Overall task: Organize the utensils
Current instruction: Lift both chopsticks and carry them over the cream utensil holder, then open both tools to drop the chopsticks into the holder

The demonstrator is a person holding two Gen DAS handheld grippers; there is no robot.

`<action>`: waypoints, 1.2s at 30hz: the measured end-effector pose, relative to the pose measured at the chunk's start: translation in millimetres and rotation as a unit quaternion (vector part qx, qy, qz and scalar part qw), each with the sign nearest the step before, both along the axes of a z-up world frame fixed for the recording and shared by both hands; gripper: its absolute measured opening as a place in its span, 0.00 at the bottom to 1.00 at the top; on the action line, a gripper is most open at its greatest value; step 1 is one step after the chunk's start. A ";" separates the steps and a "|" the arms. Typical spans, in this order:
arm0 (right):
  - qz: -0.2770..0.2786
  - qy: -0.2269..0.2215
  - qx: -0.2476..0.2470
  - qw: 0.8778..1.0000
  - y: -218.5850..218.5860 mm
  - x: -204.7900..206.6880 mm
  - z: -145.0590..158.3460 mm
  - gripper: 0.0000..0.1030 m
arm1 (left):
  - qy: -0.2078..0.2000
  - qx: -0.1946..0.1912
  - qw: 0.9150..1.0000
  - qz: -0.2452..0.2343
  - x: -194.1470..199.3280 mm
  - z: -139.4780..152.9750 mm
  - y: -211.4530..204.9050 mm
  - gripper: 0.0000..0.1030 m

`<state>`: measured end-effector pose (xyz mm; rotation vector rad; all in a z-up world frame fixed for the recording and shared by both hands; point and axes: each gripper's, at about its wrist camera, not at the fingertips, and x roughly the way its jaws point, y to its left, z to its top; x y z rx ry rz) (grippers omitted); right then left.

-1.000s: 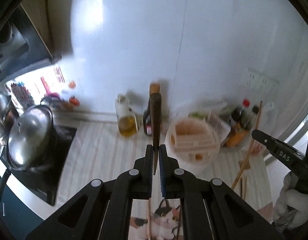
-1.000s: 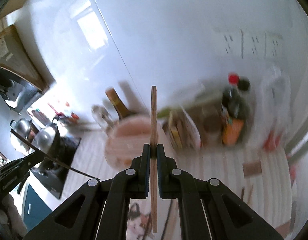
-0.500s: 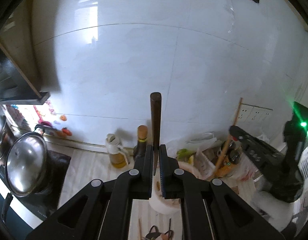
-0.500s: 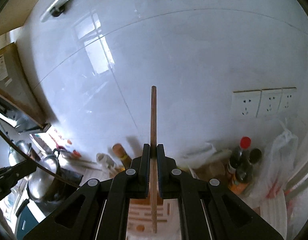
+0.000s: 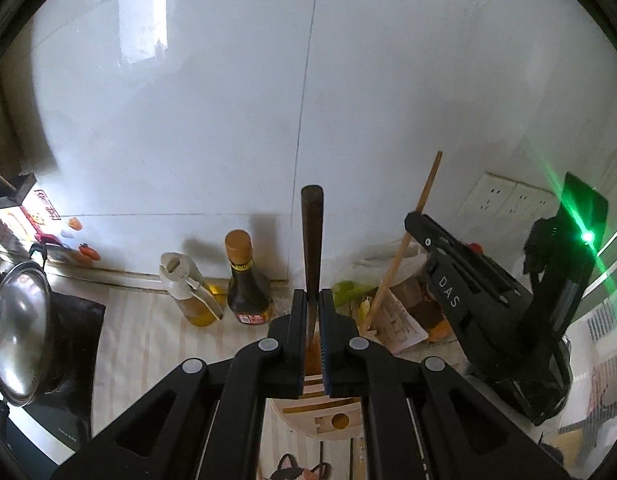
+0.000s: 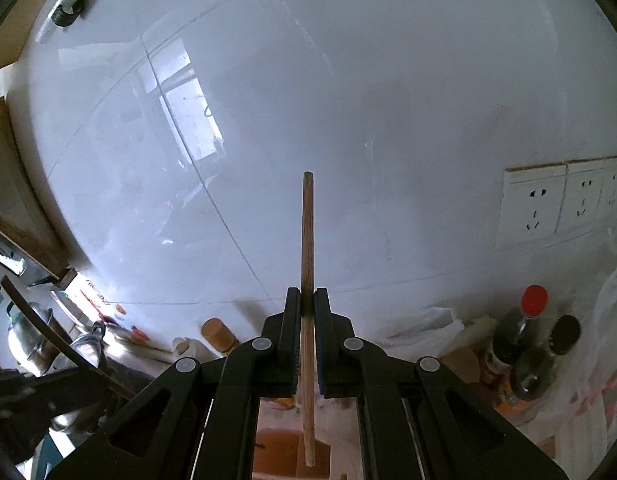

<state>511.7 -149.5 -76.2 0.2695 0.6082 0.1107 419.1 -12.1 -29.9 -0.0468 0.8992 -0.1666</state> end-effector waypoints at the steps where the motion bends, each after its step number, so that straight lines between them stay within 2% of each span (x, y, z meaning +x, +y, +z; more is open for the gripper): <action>1: 0.002 -0.003 0.000 1.000 1.2 0.1 -2.0 0.06 | 0.003 0.001 1.000 0.000 2.3 -3.8 -0.1 0.03; 8: 0.031 -0.024 -0.017 0.999 10.3 -8.5 -17.1 0.06 | 0.018 -0.005 1.000 0.000 16.9 -24.5 0.0 0.03; 15: 0.066 -0.002 -0.013 0.998 9.6 -23.7 -25.0 0.07 | 0.037 -0.030 0.999 -0.007 16.6 -32.4 3.8 0.05; 16: 0.066 0.001 -0.016 0.998 9.6 -27.2 -24.6 0.09 | 0.036 -0.030 0.999 -0.006 16.2 -31.6 5.0 0.08; 20: 0.064 0.009 -0.017 0.998 4.6 -41.2 -20.2 0.27 | 0.031 -0.024 0.999 0.008 10.8 -23.1 11.7 0.10; 21: 0.061 0.011 -0.017 0.998 2.2 -44.8 -18.2 0.28 | 0.025 -0.018 0.999 0.012 8.3 -19.7 13.6 0.12; 22: 0.060 0.011 -0.013 0.998 -0.2 -49.5 -14.7 0.30 | 0.022 -0.017 1.000 0.015 6.3 -17.4 15.3 0.22; 23: 0.056 0.012 -0.013 0.998 -1.9 -53.2 -12.3 0.35 | 0.016 -0.014 1.000 0.020 3.4 -14.0 18.5 0.42; 24: 0.053 0.014 -0.013 0.998 -3.8 -56.9 -10.0 0.38 | 0.009 -0.012 1.000 0.025 0.7 -11.1 21.0 0.52; 25: 0.051 0.015 -0.009 0.999 -5.9 -61.4 -7.7 0.46 | -0.001 -0.008 0.999 0.032 -3.4 -7.6 24.3 0.72; 26: 0.043 0.019 -0.011 0.999 -9.0 -66.9 -5.2 0.56 | -0.015 -0.004 0.999 0.042 -9.0 -3.9 28.6 0.81; 27: 0.037 0.022 -0.011 0.999 -11.6 -71.1 -3.2 0.61 | -0.024 -0.004 0.999 0.047 -14.1 -1.6 32.5 0.83; 29: 0.028 0.031 -0.015 0.999 -15.7 -83.2 -1.0 0.81 | -0.036 -0.009 0.998 0.053 -23.8 0.0 40.7 0.98; 32: 0.018 0.044 -0.028 0.998 -19.0 -102.5 -2.7 1.00 | -0.058 -0.005 0.996 0.070 -42.6 -3.5 53.2 1.00; 36: 0.003 0.038 -0.035 0.999 -23.9 -134.1 -12.6 1.00 | -0.071 0.005 0.994 0.085 -66.9 -17.6 63.5 1.00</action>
